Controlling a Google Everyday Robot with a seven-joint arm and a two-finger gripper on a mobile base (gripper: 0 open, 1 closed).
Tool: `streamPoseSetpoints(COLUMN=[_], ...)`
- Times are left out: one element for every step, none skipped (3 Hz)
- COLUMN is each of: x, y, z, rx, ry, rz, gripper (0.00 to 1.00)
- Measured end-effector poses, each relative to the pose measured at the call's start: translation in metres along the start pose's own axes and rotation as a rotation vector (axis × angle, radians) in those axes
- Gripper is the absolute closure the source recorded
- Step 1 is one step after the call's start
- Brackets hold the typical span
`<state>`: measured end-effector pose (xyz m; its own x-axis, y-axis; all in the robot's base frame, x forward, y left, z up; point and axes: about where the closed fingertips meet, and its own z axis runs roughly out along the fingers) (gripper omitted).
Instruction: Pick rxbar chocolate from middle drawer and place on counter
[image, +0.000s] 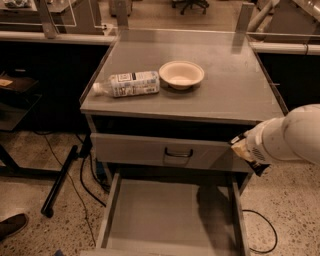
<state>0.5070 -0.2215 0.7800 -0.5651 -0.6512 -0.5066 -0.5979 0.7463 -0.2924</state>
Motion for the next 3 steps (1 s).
streamPoseSetpoints(x=[-0.002,-0.009,-0.032], y=[0.000,-0.011,-0.041], z=[-0.003,-0.006,-0.020], rx=[0.004,0.035,0.093], ry=[-0.003,-0.003,-0.016], rz=[-0.002,0.002,-0.011], gripper=[1.00,1.00,1.00])
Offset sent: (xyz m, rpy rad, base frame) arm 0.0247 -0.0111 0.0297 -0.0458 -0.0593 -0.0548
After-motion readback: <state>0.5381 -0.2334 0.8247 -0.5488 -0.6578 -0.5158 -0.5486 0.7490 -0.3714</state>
